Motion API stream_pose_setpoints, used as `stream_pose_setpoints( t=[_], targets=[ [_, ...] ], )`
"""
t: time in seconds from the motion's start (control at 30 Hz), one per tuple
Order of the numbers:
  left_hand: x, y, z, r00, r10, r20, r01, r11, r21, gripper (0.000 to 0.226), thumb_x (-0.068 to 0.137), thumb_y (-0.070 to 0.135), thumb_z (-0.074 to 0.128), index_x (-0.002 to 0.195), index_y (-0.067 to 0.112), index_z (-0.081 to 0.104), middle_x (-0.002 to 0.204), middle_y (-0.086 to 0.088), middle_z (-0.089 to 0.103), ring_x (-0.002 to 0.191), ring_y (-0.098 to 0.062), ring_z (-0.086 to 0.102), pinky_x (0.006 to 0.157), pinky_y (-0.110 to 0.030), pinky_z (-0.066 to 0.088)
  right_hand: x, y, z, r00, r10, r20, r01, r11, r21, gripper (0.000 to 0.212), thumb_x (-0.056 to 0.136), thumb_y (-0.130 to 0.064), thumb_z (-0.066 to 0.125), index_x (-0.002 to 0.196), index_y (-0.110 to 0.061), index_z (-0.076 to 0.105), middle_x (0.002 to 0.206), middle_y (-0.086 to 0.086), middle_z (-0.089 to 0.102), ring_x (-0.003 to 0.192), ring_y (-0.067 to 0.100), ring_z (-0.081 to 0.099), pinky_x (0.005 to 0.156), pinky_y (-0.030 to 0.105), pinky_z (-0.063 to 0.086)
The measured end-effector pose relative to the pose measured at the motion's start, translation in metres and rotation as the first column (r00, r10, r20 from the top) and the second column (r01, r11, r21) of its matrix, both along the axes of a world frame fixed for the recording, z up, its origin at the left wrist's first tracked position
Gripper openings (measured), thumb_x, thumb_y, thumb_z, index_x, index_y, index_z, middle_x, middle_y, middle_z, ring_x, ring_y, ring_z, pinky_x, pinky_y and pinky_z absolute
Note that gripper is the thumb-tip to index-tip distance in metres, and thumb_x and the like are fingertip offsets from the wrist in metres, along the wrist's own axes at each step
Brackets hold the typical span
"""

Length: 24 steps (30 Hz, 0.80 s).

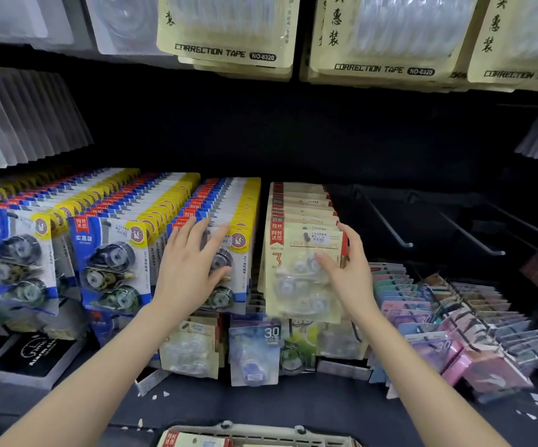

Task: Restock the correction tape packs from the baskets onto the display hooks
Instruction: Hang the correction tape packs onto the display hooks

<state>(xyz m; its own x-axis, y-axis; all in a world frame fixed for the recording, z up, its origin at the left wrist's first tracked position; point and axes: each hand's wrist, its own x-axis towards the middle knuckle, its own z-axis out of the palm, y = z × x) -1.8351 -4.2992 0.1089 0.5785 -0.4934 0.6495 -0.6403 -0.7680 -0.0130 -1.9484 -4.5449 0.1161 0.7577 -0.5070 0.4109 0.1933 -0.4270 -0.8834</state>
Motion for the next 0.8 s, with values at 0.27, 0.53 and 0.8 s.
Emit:
stream_pose_setpoints(
  t=[0.27,0.53,0.8],
  targets=[
    [0.001,-0.001,-0.001,1.000,0.020,0.000,-0.020,1.000,0.016,0.079,0.068,0.032,0.089,0.136,0.013,0.053,0.130,-0.024,0.056,0.123,-0.045,0.050,0.099,-0.060,0.044,0.012,-0.013,-0.018,0.970,-0.206,-0.127,0.164,0.946,-0.281,0.069,0.090,-0.051,0.061,0.150,-0.036,0.030,0.134,-0.003,0.054,0.101,0.006,0.048,0.079,0.030,0.037],
    [-0.008,0.000,0.005,0.997,0.033,-0.065,-0.033,0.999,0.010,0.075,0.075,0.032,0.084,0.140,0.016,0.051,0.139,-0.026,0.051,0.132,-0.048,0.044,0.105,-0.063,0.037,0.002,-0.012,-0.012,0.935,-0.298,-0.194,0.221,0.915,-0.338,0.079,0.085,-0.059,0.063,0.150,-0.032,0.027,0.118,-0.001,0.058,0.100,0.016,0.058,0.073,0.033,0.044],
    [-0.060,0.037,-0.060,0.989,0.081,-0.124,-0.106,0.972,-0.209,0.053,0.095,0.039,0.042,0.138,0.010,0.053,0.143,-0.025,0.048,0.134,-0.043,0.043,0.109,-0.054,0.035,-0.083,0.006,-0.102,0.916,-0.326,-0.235,0.280,0.937,-0.210,0.037,0.091,-0.042,0.064,0.118,-0.018,0.057,0.089,-0.004,0.062,0.079,0.013,0.060,0.065,0.030,0.039]
  ],
)
